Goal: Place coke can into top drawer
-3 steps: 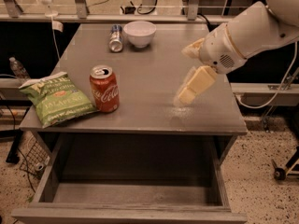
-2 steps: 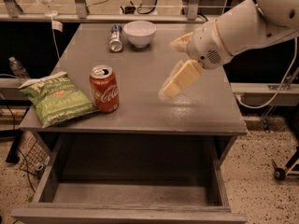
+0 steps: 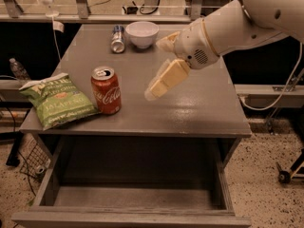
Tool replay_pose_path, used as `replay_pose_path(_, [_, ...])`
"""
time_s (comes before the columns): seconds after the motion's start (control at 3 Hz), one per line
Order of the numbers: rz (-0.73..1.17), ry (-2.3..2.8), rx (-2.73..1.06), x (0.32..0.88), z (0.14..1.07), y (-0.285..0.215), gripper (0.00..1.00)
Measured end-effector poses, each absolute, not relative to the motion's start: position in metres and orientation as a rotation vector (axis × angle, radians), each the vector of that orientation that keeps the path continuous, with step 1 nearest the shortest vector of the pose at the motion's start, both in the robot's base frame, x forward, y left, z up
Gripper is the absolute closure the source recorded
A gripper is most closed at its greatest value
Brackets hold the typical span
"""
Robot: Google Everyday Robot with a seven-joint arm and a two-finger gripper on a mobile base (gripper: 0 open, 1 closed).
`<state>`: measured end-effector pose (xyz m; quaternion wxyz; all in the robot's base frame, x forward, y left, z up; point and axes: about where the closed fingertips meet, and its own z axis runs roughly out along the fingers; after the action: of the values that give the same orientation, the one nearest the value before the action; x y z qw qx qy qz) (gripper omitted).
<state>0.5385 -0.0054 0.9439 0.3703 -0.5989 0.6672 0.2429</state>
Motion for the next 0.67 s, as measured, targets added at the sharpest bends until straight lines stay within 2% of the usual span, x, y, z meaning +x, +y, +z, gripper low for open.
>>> replay_pose_path(0.33, [0.671, 1.691, -1.550, 0.547, 0.929, 0.024, 0.00])
replay_pose_path(0.67, [0.731, 1.649, -1.573, 0.562, 0.910, 0.077, 0.00])
